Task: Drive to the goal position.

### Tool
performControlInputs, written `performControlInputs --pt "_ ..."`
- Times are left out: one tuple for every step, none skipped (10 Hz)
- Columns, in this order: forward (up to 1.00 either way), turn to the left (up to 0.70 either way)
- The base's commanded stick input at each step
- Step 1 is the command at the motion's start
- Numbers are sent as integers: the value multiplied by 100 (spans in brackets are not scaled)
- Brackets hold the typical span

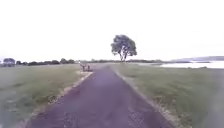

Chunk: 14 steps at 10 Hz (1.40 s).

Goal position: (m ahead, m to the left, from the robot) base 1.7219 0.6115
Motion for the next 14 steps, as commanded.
performControlInputs --pt "70 14" --pt "70 14" --pt "70 10" --pt "70 4" --pt "70 0" --pt "70 0" --pt "70 0" --pt "70 0" --pt "70 0" --pt "70 0" --pt "70 0" --pt "70 0" --pt "70 0" --pt "70 0"
